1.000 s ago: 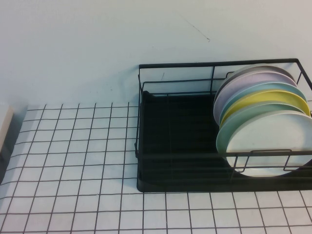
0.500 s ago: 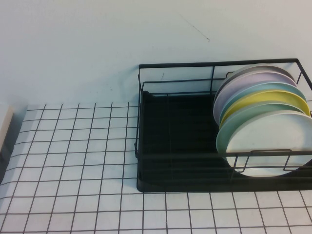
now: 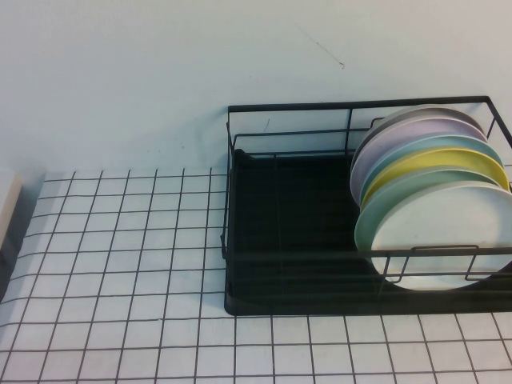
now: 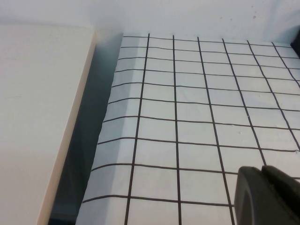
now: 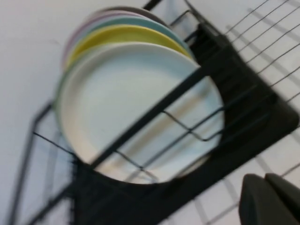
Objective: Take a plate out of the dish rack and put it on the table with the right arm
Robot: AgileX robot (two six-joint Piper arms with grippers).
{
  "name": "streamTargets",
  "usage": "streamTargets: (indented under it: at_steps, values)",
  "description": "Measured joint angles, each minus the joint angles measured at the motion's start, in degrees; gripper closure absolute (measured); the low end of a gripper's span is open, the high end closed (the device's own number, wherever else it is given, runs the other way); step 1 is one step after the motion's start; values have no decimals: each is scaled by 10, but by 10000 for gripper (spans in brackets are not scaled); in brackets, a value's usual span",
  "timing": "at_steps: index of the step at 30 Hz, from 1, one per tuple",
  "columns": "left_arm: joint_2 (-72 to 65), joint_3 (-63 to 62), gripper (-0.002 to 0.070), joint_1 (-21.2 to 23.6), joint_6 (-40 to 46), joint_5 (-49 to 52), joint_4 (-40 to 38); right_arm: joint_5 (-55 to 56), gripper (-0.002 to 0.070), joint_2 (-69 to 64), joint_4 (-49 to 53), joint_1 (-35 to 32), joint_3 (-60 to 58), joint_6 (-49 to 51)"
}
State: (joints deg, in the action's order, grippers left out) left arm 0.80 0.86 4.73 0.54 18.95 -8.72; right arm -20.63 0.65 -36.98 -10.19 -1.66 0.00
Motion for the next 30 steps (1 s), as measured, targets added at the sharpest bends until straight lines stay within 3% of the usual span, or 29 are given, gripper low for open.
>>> streamTargets:
  at_steps: [4,15,19,24,27,30]
  values:
    - [0,0,678,0,0,0,0,6,678,0,-160,0,0,13]
    - [0,0,678,0,0,0,0,-27,678,0,-160,0,0,-118]
    - [0,0,678,0,0,0,0,-136,678,-5,-194,0,37,-253]
    - [0,0,678,0,0,0,0,-268,672,-93,-194,0,172,-423]
    - [0,0,678,0,0,0,0,-287,617,-159,-173,0,262,-527]
    - [0,0,678,0,0,0,0,-294,496,-228,-134,0,347,-585]
